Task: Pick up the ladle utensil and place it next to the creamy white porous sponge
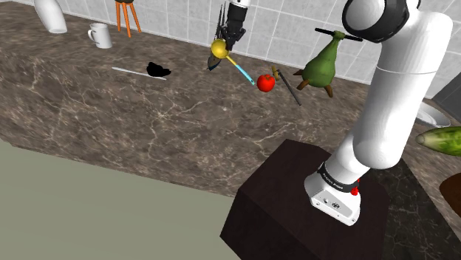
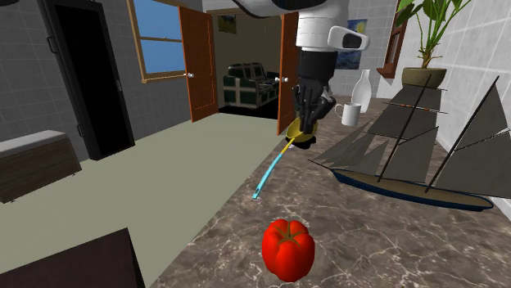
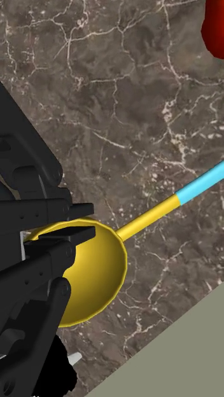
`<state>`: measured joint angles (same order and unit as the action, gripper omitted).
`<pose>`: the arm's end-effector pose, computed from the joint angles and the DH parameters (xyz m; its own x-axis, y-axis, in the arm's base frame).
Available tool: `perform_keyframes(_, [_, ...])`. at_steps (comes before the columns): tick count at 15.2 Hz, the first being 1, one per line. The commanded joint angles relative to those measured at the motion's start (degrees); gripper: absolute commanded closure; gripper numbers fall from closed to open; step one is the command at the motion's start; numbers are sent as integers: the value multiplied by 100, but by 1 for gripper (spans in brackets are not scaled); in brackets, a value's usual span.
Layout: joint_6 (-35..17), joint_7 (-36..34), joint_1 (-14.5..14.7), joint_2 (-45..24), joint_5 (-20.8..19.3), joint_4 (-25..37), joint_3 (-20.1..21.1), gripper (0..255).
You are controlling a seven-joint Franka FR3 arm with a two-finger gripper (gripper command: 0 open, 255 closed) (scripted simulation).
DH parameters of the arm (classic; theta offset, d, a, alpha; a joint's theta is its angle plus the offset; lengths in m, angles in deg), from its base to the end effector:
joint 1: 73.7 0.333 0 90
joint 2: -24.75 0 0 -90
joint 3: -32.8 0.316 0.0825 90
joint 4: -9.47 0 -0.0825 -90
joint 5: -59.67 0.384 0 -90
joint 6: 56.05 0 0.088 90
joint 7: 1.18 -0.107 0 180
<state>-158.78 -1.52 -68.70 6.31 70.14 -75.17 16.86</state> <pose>0.6517 -0.0863 0.4996 0.9752 -0.2211 0.0048 -0.2198 -0.9713 -0.0914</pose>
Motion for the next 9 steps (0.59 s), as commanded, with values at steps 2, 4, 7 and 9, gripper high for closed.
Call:
perform_keyframes(2, [44,-383,240,-58,-30,148,120,255])
perform_keyframes(4, [-12,-562,358,-142,-32,195,184,255])
perform_keyframes(7, [-237,-537,369,-149,-23,-25,189,255])
perform_keyframes(9, [-385,-520,375,-161,-14,-162,193,255])
